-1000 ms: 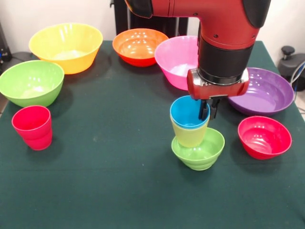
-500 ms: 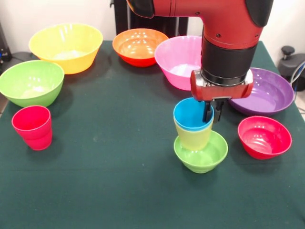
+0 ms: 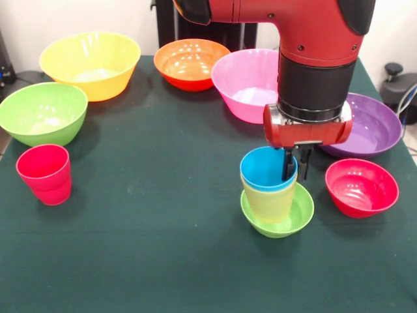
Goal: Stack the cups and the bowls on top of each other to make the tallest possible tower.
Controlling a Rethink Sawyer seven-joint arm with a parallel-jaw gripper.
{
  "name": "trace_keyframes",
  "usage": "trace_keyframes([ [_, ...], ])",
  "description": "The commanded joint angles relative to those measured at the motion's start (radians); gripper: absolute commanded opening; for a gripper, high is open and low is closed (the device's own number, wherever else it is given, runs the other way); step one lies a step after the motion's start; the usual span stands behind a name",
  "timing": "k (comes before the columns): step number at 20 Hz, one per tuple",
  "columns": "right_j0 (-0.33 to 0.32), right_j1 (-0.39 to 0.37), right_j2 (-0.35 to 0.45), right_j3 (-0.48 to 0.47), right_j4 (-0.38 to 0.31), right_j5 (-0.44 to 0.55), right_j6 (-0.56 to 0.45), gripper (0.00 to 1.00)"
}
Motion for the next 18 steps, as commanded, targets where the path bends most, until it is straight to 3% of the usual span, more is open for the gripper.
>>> trace_keyframes([
  [1, 0.013, 0.000, 0.048, 0.048, 0.009, -0.093, 0.128, 0.00],
  [18, 0.040, -0.009, -0.004, 0.150, 0.011, -0.146, 0.182, 0.00],
])
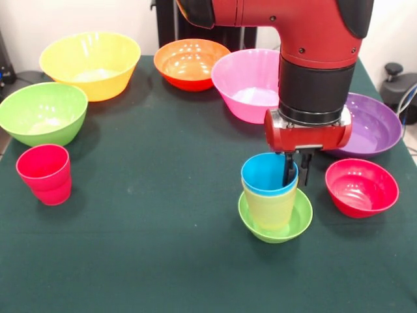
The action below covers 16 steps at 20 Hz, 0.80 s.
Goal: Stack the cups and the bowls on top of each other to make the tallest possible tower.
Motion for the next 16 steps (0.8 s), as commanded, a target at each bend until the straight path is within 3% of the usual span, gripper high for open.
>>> trace_keyframes([
  [1, 0.029, -0.009, 0.011, 0.107, 0.012, -0.053, 0.183, 0.00],
  [7, 0.032, -0.027, -0.001, 0.183, 0.010, -0.092, 0.196, 0.00],
  [11, 0.011, -0.033, 0.034, 0.215, 0.024, -0.160, 0.184, 0.00],
  [16, 0.012, -0.023, 0.032, 0.201, 0.027, -0.212, 0.177, 0.00],
])
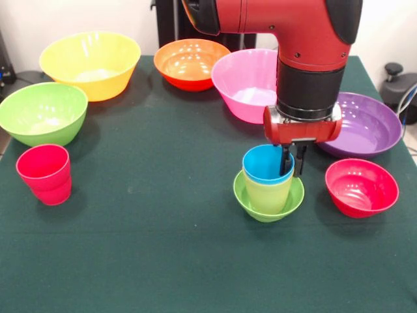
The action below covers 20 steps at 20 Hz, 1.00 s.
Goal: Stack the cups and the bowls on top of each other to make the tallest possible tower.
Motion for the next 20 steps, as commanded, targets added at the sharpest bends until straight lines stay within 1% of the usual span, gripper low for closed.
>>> trace_keyframes([
  [1, 0.002, -0.015, 0.049, 0.071, 0.019, -0.108, 0.176, 0.00],
  [2, 0.004, -0.018, 0.042, 0.083, 0.014, -0.122, 0.177, 0.00],
  [7, 0.015, -0.022, 0.002, 0.085, -0.004, -0.120, 0.158, 0.00],
  [11, 0.020, -0.021, -0.025, 0.066, -0.020, -0.103, 0.137, 0.00],
  [12, 0.017, -0.029, -0.034, 0.085, -0.030, -0.106, 0.132, 0.00],
  [14, 0.019, -0.033, -0.047, 0.091, -0.040, -0.101, 0.123, 0.00],
  [20, 0.010, -0.026, -0.071, 0.080, -0.055, -0.078, 0.089, 0.00],
])
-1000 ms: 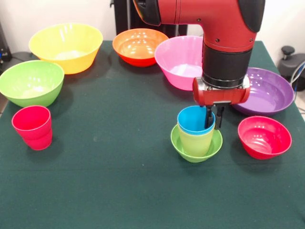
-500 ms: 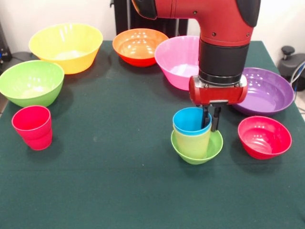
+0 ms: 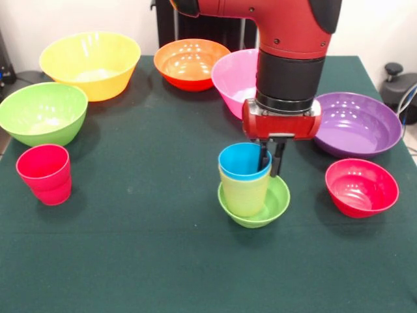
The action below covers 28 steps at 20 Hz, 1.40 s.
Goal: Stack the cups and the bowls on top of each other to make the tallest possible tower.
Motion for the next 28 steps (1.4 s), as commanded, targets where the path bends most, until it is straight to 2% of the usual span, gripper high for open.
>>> trace_keyframes([
  [1, 0.007, 0.001, -0.006, 0.056, -0.054, -0.006, 0.087, 0.00],
  [5, 0.005, 0.004, 0.006, 0.069, -0.044, -0.030, 0.089, 0.00],
  [15, 0.020, 0.003, -0.022, 0.067, -0.049, 0.005, 0.083, 0.00],
  [28, 0.027, 0.025, -0.011, 0.007, -0.026, 0.040, 0.072, 0.00],
])
